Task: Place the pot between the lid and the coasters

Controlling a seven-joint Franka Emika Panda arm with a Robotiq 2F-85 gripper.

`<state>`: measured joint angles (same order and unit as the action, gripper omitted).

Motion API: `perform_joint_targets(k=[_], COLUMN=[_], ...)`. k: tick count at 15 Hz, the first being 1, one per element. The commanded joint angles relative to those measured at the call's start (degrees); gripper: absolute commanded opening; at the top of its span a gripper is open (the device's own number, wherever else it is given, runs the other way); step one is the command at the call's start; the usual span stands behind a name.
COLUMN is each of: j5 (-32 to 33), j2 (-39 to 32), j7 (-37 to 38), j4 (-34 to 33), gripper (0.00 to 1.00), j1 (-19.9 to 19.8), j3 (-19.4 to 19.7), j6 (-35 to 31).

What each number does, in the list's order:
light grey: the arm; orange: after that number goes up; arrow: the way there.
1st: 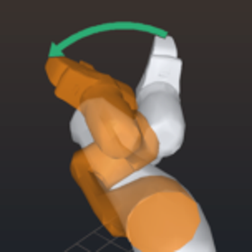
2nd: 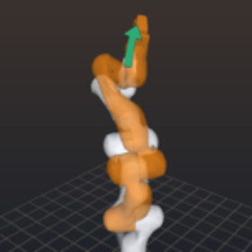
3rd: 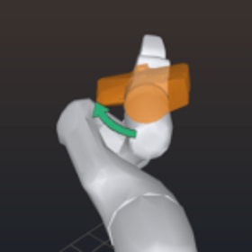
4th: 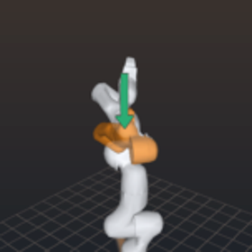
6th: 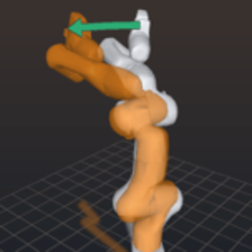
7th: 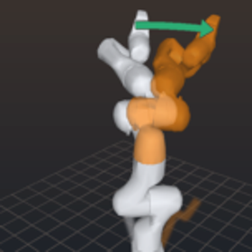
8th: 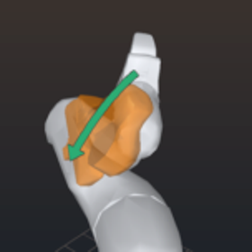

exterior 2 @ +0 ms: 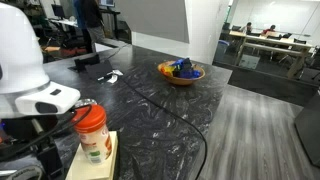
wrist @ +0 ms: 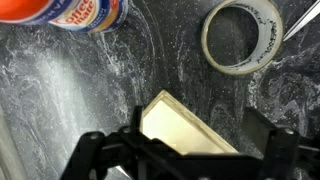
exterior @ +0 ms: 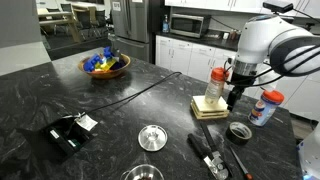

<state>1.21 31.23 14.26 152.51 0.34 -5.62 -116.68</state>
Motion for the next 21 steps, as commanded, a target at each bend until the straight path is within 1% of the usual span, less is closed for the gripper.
perform_joint_targets(k=[1, 3, 4, 7, 11, 14, 15, 17, 21], j5=[-0.02, -0.16, -0.89, -1.24, -1.98, -4.92, -3.24, -3.92, -3.93], j2=[0.0, -0.01, -1.28, -2.88, -6.08, -8.61, -6.57, -7.54, -8.05], j7=[-0.04, -1.57, -1.39, -1.25, -1.93, -3.79, -0.86, -1.21, -2.28], j4=[-0.07, 0.09, 0.53, 0.37, -1.31, -4.27, -2.45, -3.7, -3.83], gripper=[1.0, 1.0, 1.0, 1.0, 1.0, 1.0, 1.0, 1.0, 1.0], j1=[-0.04, 0.3, 1.14, 4.08, 9.83, 14.49, 13.16, 14.37, 14.21], j3=[-0.02, 0.44, -0.17, -2.14, -6.19, -7.94, -8.51, -8.91, -8.42], j6=[0.1, -0.66, -3.9, -8.36, -13.19, -14.64, -13.84, -13.94, -13.96])
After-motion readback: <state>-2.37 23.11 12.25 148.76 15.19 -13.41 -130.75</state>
